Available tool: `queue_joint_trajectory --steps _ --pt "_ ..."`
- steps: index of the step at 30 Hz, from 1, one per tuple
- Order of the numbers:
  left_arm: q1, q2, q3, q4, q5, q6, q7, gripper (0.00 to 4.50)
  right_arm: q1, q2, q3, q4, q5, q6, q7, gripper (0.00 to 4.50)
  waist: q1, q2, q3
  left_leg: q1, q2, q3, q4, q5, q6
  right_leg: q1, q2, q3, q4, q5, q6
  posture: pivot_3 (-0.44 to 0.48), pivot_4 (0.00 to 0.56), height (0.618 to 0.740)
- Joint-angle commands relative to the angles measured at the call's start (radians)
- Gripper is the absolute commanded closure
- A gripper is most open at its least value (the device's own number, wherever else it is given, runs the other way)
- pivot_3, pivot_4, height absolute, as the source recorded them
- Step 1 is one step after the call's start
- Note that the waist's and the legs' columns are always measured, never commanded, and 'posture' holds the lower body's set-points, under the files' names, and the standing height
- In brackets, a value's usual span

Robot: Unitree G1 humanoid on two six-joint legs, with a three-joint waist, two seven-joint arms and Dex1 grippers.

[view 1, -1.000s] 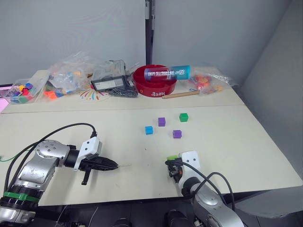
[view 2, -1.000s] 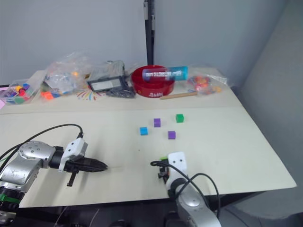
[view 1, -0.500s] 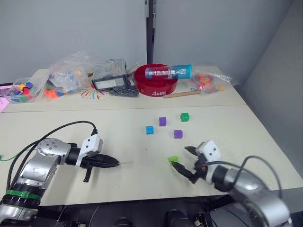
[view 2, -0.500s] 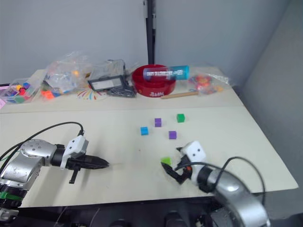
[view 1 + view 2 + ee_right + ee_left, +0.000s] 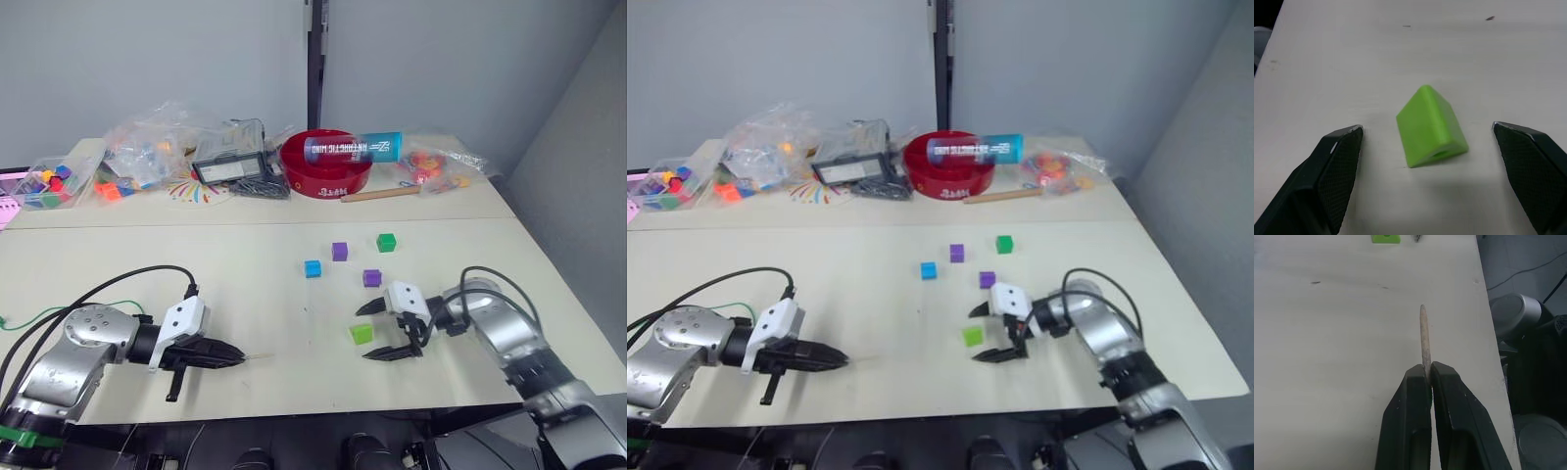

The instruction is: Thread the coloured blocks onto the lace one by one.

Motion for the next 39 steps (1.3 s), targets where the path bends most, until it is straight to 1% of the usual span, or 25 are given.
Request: queue_joint_trajectory --steps 1,2,5,8,9,10,11,15,16,18,20,23,26,29,32,35,39 --pt "0.014 0.022 0.05 -0.057 -0.038 0.018 0.017 4.5 -0.035 0.022 0.003 0.122 -0.037 -0.087 0.035 0.03 -0.001 0.0 0.0 0.0 0.0 0.0 0.0 0.0 0.0 0.0 0.0 0.0 0.0 0.0 0.0 0.0 0.15 0.731" --pt "0.02 0.025 0.055 -0.064 -0.041 0.022 0.021 4.5 -0.041 0.03 0.001 0.151 -0.041 -0.102 0.043 0.27 -0.002 0.0 0.0 0.001 0.0 0.0 0.0 0.0 0.0 0.0 0.0 0.0 0.0 0.0 0.0 0.0 0.15 0.731" --pt "0.041 0.034 0.067 -0.083 -0.05 0.027 0.032 4.5 -0.046 0.043 -0.001 0.199 -0.05 -0.122 0.062 1.23 -0.003 0.0 0.0 0.004 0.0 0.0 0.0 0.0 0.0 0.003 0.0 0.0 0.001 0.0 -0.001 0.0 0.15 0.731" --pt "0.049 0.038 0.072 -0.099 -0.055 0.035 0.04 4.5 -0.045 0.051 -0.011 0.215 -0.052 -0.127 0.068 2.25 -0.004 0.0 0.0 0.006 0.0 0.0 0.0 0.0 0.0 0.005 0.0 0.0 0.001 0.0 -0.001 0.0 0.15 0.731" --pt "0.049 0.038 0.072 -0.105 -0.057 0.039 0.042 4.5 -0.043 0.053 -0.015 0.217 -0.052 -0.128 0.066 2.52 -0.003 0.0 0.0 0.007 0.0 0.001 0.0 0.0 0.0 0.005 0.0 0.0 0.002 0.0 -0.001 0.0 0.15 0.731" --pt "0.049 0.038 0.073 -0.11 -0.059 0.042 0.045 4.5 -0.041 0.054 -0.019 0.217 -0.052 -0.128 0.065 2.92 -0.004 0.0 0.0 0.008 0.0 0.001 0.0 0.0 0.0 0.006 0.0 0.0 0.002 0.0 -0.001 0.0 0.15 0.731" --pt "0.048 0.038 0.072 -0.113 -0.06 0.045 0.047 4.5 -0.039 0.056 -0.023 0.216 -0.052 -0.126 0.062 3.16 -0.004 0.0 0.0 0.008 0.0 0.001 0.0 0.0 0.0 0.006 0.0 0.0 0.002 0.0 -0.001 0.0 0.15 0.731" --pt "0.039 0.032 0.061 -0.122 -0.06 0.052 0.053 4.5 -0.009 0.065 -0.035 0.158 -0.037 -0.087 0.042 3.19 -0.003 0.0 0.0 0.008 0.0 0.001 0.0 0.0 0.0 0.006 0.0 0.0 0.002 0.0 -0.001 0.0 0.15 0.731" --pt "0.034 0.028 0.054 -0.128 -0.062 0.057 0.057 4.5 0.013 0.066 -0.035 0.104 -0.032 -0.056 0.031 3.19 -0.003 0.0 0.0 0.008 0.0 0.001 0.0 0.0 0.0 0.006 0.0 0.001 0.002 0.0 -0.001 0.0 0.15 0.731" --pt "0.012 0.013 0.023 -0.145 -0.055 0.072 0.078 4.5 0.086 0.077 -0.023 -0.111 -0.024 0.091 -0.036 3.19 -0.002 0.0 0.0 0.008 0.0 0.0 0.0 0.0 0.0 0.006 0.0 0.0 0.002 0.0 -0.001 0.0 0.15 0.731" --pt "-0.004 0.004 -0.003 -0.154 -0.045 0.081 0.093 4.5 0.134 0.086 -0.002 -0.272 -0.045 0.21 -0.103 3.19 -0.004 0.0 0.0 0.007 0.0 0.0 0.0 0.0 0.0 0.005 0.001 0.0 0.003 0.0 -0.001 0.0 0.15 0.731" --pt "-0.031 -0.002 -0.052 -0.145 -0.009 0.082 0.109 4.5 0.163 0.092 0.045 -0.416 -0.099 0.344 -0.172 3.19 -0.013 0.0 0.0 0.007 0.002 0.0 0.0 0.0 0.0 0.003 0.004 0.002 0.004 0.001 -0.002 0.0 0.15 0.731" --pt "-0.085 -0.012 -0.108 -0.121 0.028 0.111 0.139 4.5 0.157 0.111 0.079 -0.483 -0.131 0.465 -0.231 3.19 -0.007 0.0 0.0 0.008 0.002 0.0 -0.001 0.0 0.0 0.003 0.005 0.001 0.004 0.0 -0.002 0.0 0.15 0.731" --pt "-0.11 -0.004 -0.164 -0.145 0.074 0.153 0.165 4.5 0.179 0.107 0.108 -0.558 -0.141 0.549 -0.26 3.19 -0.006 0.0 0.0 0.008 0.002 0.0 -0.001 0.0 0.0 0.004 0.005 0.001 0.003 0.0 -0.002 0.0 0.15 0.731" --pt "-0.137 -0.016 -0.201 -0.178 0.093 0.195 0.194 4.5 0.185 0.09 0.137 -0.577 -0.158 0.582 -0.273 3.19 -0.006 0.0 0.0 0.007 0.002 0.0 -0.001 0.0 0.0 0.003 0.005 0.002 0.003 0.0 -0.002 0.0 0.15 0.731" --pt "-0.149 -0.004 -0.238 -0.197 0.105 0.205 0.178 4.5 0.178 0.081 0.157 -0.571 -0.17 0.595 -0.283 3.19 -0.006 0.0 0.0 0.007 0.002 0.0 -0.001 0.0 0.0 0.004 0.005 0.002 0.003 0.0 -0.002 0.0 0.15 0.731" --pt "-0.163 -0.025 -0.269 -0.216 0.143 0.226 0.234 4.5 0.162 0.069 0.178 -0.562 -0.18 0.597 -0.285 3.19 -0.006 0.0 0.0 0.009 0.002 0.0 -0.001 0.0 0.0 0.004 0.005 0.002 0.003 0.0 -0.002 0.0 0.15 0.731"
